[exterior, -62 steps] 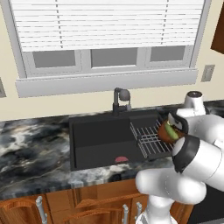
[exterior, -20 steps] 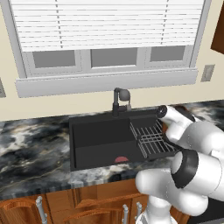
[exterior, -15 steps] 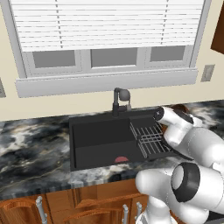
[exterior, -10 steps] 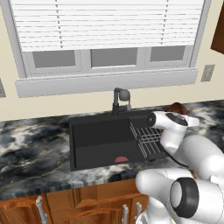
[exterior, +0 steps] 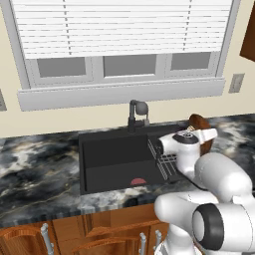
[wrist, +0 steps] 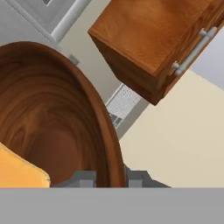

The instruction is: Dump the cucumber and hot dog from the bowl so the bowl can be washed. Place the bowl in the sink after clearing the leftovers.

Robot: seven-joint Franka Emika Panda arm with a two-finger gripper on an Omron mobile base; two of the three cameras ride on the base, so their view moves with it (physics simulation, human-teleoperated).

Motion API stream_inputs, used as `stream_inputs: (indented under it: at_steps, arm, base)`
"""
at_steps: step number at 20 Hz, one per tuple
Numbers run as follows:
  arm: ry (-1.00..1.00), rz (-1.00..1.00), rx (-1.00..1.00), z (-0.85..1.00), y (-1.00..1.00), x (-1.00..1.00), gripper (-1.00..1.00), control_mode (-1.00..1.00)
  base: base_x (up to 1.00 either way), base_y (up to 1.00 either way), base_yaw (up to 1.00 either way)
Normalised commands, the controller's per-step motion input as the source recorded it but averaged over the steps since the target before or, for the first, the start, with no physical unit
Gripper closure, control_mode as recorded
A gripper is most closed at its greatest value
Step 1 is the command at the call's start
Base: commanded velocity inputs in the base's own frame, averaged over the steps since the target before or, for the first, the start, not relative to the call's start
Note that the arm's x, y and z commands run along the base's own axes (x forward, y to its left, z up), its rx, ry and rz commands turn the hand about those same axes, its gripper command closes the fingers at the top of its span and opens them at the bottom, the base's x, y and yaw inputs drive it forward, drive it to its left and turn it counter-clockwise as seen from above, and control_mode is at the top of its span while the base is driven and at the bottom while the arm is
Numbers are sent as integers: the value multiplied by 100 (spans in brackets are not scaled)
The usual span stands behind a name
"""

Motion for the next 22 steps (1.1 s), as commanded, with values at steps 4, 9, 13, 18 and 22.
stream_inputs:
  at_steps: [4, 9, 13, 18, 22]
  arm:
    - [12, 0, -31, 2, 35, 2, 100, -100]
    - [23, 0, -16, -3, 19, 34, 100, -100]
    - [11, 0, -3, 25, 1, 19, 100, -100]
    - [0, 0, 16, 58, 0, -5, 100, -100]
    - [0, 0, 36, 66, 0, -11, 100, -100]
  base:
    - [0, 0, 0]
    - [0, 0, 0]
    - [0, 0, 0]
    - [0, 0, 0]
    - [0, 0, 0]
